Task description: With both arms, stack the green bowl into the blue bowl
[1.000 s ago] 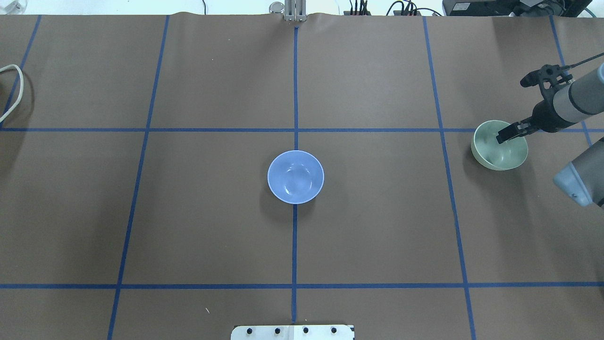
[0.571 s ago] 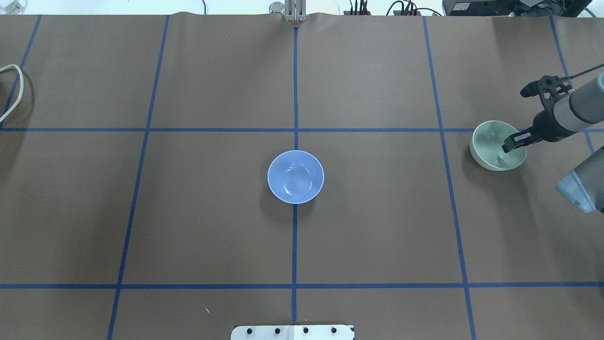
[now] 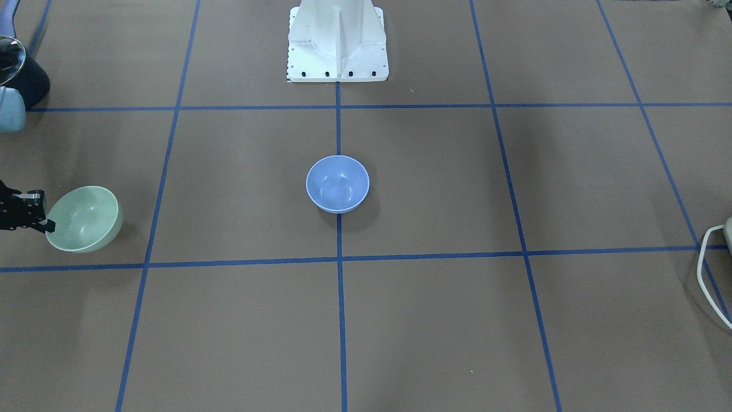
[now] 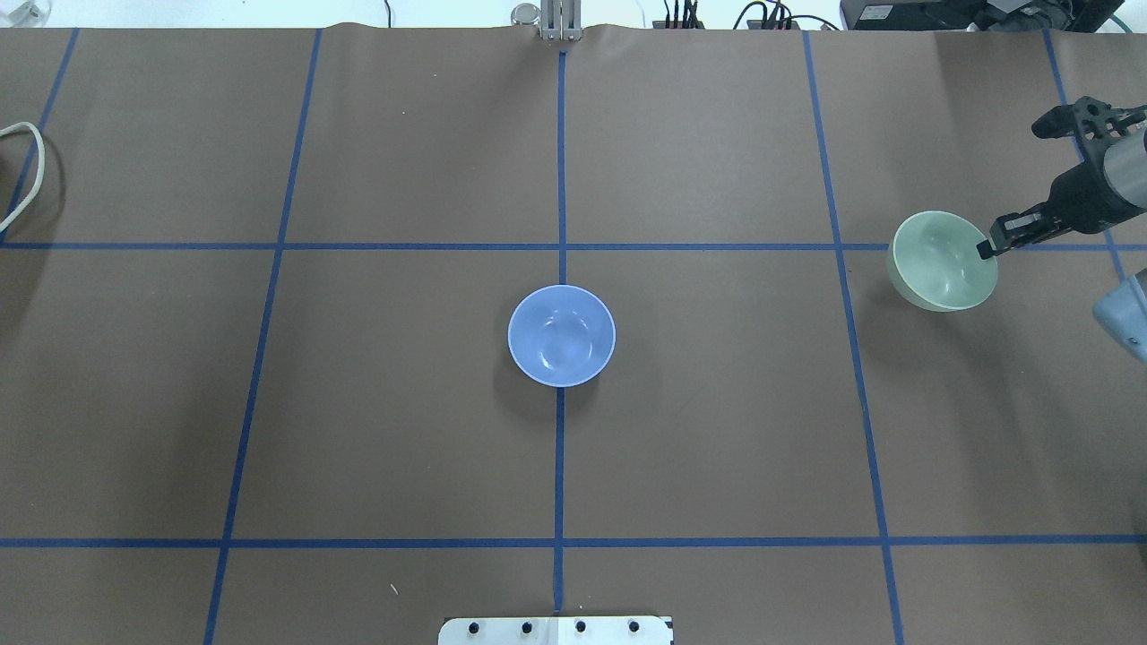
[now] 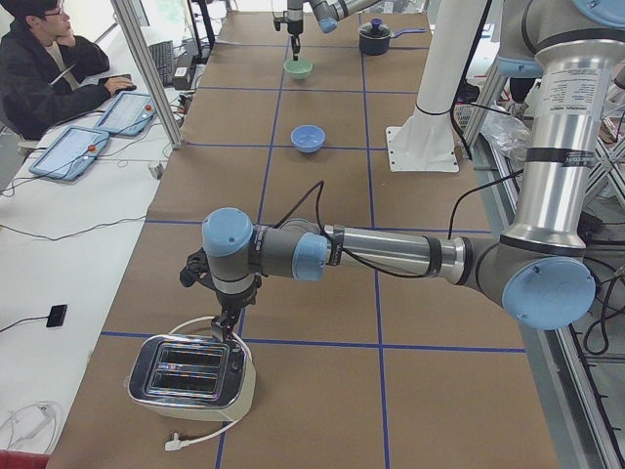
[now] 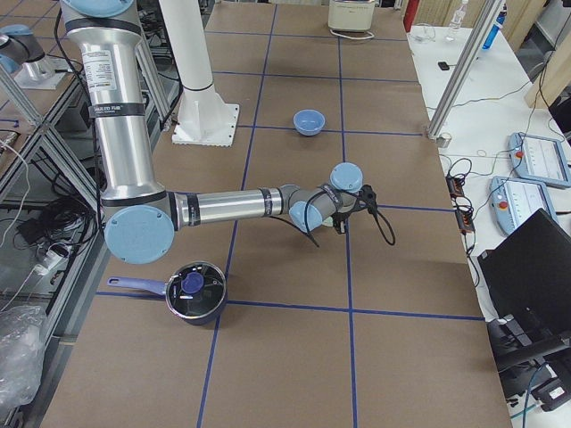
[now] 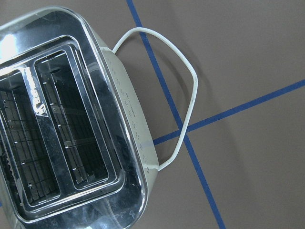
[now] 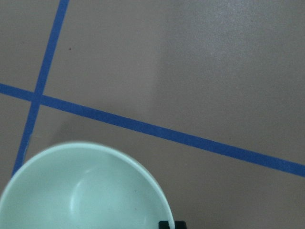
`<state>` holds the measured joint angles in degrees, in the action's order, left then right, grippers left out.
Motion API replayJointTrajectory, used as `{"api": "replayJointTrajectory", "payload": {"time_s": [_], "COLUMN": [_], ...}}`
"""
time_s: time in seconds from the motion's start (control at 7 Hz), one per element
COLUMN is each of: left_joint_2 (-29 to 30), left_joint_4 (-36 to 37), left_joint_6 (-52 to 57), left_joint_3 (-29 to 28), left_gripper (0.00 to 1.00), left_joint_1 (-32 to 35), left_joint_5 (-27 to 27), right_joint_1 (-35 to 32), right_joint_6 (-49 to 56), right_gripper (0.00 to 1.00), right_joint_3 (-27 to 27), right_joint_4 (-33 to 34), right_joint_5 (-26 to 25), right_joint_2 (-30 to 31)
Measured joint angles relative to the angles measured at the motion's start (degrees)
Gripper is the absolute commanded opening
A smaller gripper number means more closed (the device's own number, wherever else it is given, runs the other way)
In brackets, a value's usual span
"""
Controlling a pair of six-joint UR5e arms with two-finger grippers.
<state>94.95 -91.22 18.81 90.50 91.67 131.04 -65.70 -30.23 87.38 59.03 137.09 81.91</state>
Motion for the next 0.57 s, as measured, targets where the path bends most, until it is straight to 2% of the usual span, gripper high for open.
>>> {"api": "replayJointTrajectory", "payload": {"time_s": [0.29, 0.57], "left_joint_2": [-1.73, -3.31], "left_joint_4": [-0.42, -0.76], "left_joint_6": [-0.06, -0.15], "left_joint_3": [0.04, -0.03], "left_gripper": [1.00, 1.00], "left_joint_1": [0.01, 0.08], "left_joint_5": [0.04, -0.01], "right_joint_1": [2.05, 10.30], "right_joint_6": [-11.71, -26.79], "right_gripper": [0.00, 0.00], "right_joint_3": [2.07, 4.75], "right_joint_4": [0.07, 0.53], "right_joint_5": [-0.56, -7.04], "right_joint_2": [-5.06, -11.45]}}
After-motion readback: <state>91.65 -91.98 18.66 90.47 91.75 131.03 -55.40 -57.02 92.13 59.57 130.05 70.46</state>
